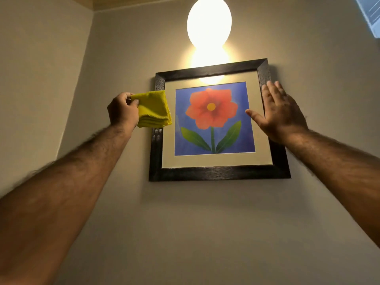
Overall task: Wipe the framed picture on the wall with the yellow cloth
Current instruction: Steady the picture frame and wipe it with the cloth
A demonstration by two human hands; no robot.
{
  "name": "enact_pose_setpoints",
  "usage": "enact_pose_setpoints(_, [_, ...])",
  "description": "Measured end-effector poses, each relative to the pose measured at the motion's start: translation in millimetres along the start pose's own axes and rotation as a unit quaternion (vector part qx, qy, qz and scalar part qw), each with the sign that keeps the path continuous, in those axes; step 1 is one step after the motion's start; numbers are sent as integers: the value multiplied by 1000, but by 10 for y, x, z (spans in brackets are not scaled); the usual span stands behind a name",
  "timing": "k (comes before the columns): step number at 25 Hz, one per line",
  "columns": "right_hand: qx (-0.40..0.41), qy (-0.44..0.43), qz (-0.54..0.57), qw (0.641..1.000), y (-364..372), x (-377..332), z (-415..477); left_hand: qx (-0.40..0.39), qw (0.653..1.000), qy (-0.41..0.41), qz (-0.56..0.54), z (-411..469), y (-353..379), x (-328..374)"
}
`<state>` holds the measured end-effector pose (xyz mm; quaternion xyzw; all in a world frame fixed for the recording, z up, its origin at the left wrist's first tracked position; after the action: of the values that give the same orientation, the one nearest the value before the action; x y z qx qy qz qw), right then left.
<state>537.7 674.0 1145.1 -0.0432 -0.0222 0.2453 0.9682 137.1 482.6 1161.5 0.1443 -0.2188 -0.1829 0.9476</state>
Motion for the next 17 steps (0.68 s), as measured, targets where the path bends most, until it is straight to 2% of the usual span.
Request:
enact_pose_setpoints(3, [-42, -18, -8, 999, 278, 89, -43, -22, 999, -24, 25, 9, 261, -105])
enact_pose_setpoints(6, [-58, -31, -8, 998, 540, 70, -88, -29, 998, 5, 55, -22, 465, -146])
enact_pose_setpoints(9, [-35, -15, 5, 999, 646, 152, -113, 5, 990, 94, 108, -209, 531, -81])
enact_pose_setpoints(11, [-12, -7, 7, 1000, 664, 214, -132, 44, 963, 179, 199, -318, 563, 51])
enact_pose_setpoints(14, [11, -6, -13, 1000, 735, 233, -170, -17, 916, 305, 259, -403, 812, 273])
enact_pose_setpoints(17, [29, -1, -21, 999, 796, 236, -205, -72, 915, 326, 228, -549, 891, 186])
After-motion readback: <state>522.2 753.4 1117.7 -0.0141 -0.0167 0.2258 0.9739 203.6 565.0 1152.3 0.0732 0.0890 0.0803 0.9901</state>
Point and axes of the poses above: each hand's wrist, its own z-axis towards the middle knuckle, its own y-axis out of the palm, x = y × z, the point moved 10 cm from there along z, towards the middle knuckle, and after that the axes turned 6 degrees about -z, right-handed, at the moved point
